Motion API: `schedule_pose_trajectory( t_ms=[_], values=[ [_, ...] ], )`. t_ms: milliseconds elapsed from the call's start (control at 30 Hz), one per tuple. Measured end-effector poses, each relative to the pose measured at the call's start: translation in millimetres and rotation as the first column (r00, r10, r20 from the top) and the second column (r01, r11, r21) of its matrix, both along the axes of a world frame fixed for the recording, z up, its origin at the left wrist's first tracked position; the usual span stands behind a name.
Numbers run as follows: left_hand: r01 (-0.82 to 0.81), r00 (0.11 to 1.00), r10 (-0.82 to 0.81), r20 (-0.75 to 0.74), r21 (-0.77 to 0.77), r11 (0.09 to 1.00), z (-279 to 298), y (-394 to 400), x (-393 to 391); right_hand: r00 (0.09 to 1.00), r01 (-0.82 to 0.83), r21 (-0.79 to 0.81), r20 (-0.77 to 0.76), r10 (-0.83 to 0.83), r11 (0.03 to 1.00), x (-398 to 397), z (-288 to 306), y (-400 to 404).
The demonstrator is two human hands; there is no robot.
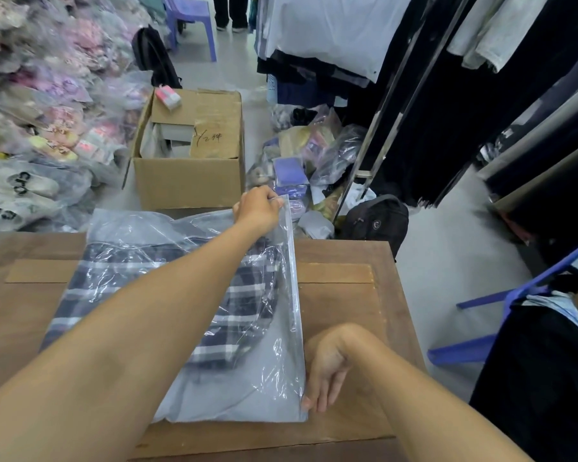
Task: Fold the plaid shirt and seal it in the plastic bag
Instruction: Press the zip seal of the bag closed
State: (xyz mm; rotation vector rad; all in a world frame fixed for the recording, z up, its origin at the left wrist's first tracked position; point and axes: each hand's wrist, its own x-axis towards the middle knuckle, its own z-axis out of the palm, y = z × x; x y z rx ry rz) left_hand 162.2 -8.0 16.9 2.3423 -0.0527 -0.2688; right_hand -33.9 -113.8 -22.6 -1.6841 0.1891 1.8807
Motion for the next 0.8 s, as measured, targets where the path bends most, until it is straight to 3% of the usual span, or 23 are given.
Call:
schedule_pose_trajectory(
  t_ms=[67,100,167,233,300,400,500,600,667,733,800],
  values=[
    [0.007,1.000,-0.007,-0.020,-0.021,1.000,-0.2,4.0,1.1,0.958,0.244,0.017,0.151,-0.244,0.970,6.4,-0.7,-8.3],
    [0.013,1.000,-0.014,-0.026,-0.032,0.999,-0.2,5.8,1.3,0.874,0.417,0.071,0.243,-0.421,0.906,12.2,-0.5,-12.7],
    [0.029,0.999,-0.030,-0.036,-0.052,0.998,-1.1,7.0,0.4,0.608,0.673,0.226,0.374,-0.700,0.704,24.5,1.3,-17.6],
    [0.050,0.998,-0.052,-0.036,-0.061,0.997,-3.0,7.2,-2.0,0.417,0.748,0.367,0.388,-0.822,0.553,35.0,3.8,-17.8],
    [0.106,0.994,-0.108,-0.026,-0.068,0.992,-5.8,11.4,-3.1,0.367,0.745,0.422,0.388,-0.846,0.516,41.1,10.0,-16.2],
    [0.231,0.973,-0.231,0.004,-0.027,0.973,-7.1,31.8,-5.1,0.414,0.735,0.348,0.449,-0.792,0.582,40.9,11.1,-26.9],
    [0.318,0.948,-0.319,-0.002,0.083,0.945,-6.4,64.0,-12.3,0.480,0.747,0.157,0.545,-0.688,0.646,39.4,12.7,-44.1],
    [0.354,0.934,-0.353,-0.046,0.215,0.910,-7.3,104.9,-26.2,0.548,0.639,-0.134,0.770,-0.326,0.758,43.8,27.1,-43.4],
    [0.358,0.932,-0.355,-0.073,0.326,0.875,-6.5,136.6,-37.4,0.396,0.615,-0.175,0.912,-0.109,0.769,44.6,30.7,-27.1],
    [0.358,0.933,-0.343,-0.114,0.423,0.832,-4.6,169.6,-48.3,0.188,0.544,-0.032,0.979,-0.084,0.838,39.5,31.4,0.5],
    [0.399,0.917,-0.346,-0.198,0.475,0.784,-7.7,202.5,-59.4,0.168,0.338,-0.103,0.985,0.048,0.936,33.6,18.9,28.2]
  ],
)
